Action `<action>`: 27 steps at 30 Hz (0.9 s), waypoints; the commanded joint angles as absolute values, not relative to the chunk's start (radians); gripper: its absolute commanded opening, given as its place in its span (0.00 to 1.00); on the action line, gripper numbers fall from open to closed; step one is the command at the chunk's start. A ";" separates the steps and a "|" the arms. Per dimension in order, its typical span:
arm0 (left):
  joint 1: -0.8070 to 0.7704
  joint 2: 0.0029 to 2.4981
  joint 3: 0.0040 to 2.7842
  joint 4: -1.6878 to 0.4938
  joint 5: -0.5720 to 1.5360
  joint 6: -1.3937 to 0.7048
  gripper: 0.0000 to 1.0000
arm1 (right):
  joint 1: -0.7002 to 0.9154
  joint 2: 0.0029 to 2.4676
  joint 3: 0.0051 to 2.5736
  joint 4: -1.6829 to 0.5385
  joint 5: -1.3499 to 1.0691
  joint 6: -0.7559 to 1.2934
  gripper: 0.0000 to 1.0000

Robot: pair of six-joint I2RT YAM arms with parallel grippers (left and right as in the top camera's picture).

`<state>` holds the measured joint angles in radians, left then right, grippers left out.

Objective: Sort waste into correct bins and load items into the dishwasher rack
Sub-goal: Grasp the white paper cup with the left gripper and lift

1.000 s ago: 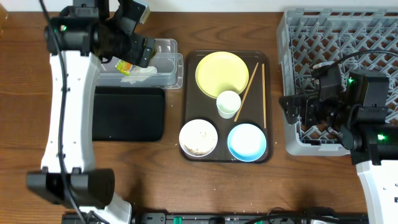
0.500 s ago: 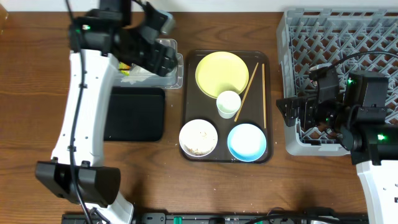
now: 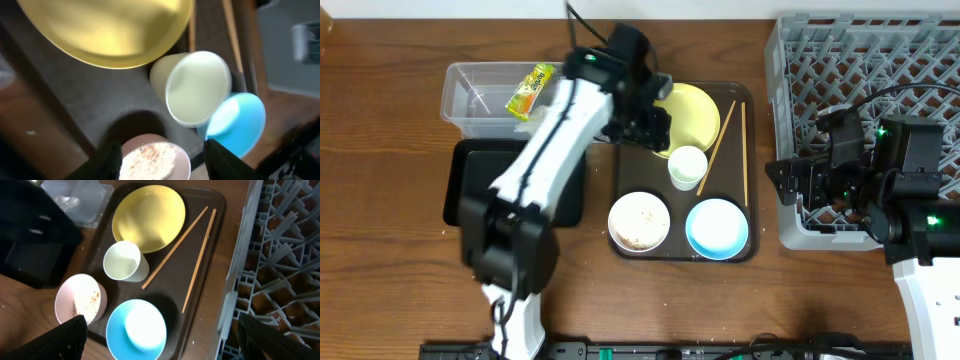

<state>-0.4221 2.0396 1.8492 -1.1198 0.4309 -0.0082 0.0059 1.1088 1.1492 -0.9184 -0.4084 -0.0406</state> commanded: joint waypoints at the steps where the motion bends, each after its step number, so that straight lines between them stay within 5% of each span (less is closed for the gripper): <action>1: -0.456 2.082 1.848 -1.115 0.410 -0.089 0.51 | 0.014 1.106 1.168 -0.921 -0.419 -0.049 0.93; 9: -0.498 2.191 1.848 -1.077 0.407 -0.123 0.39 | 0.014 1.106 1.168 -0.922 -0.419 -0.049 0.92; 12: -0.499 2.202 1.848 -1.071 0.407 -0.130 0.30 | 0.014 1.106 1.168 -0.924 -0.419 -0.049 0.92; 16: -0.499 2.202 1.848 -1.063 0.407 -0.130 0.06 | 0.014 1.106 1.168 -0.923 -0.419 -0.049 0.91; 22: -0.487 2.180 1.853 -1.076 0.464 -0.127 0.06 | 0.014 1.108 1.168 -0.921 -0.419 -0.008 0.90; 27: -0.422 2.108 1.859 -1.105 0.716 -0.044 0.06 | 0.014 1.127 1.168 -0.894 -0.519 0.044 0.92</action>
<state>-0.4690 2.1876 1.8442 -1.0927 0.5331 -0.1036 0.0059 1.1110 1.1492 -0.9085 -0.4278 0.0013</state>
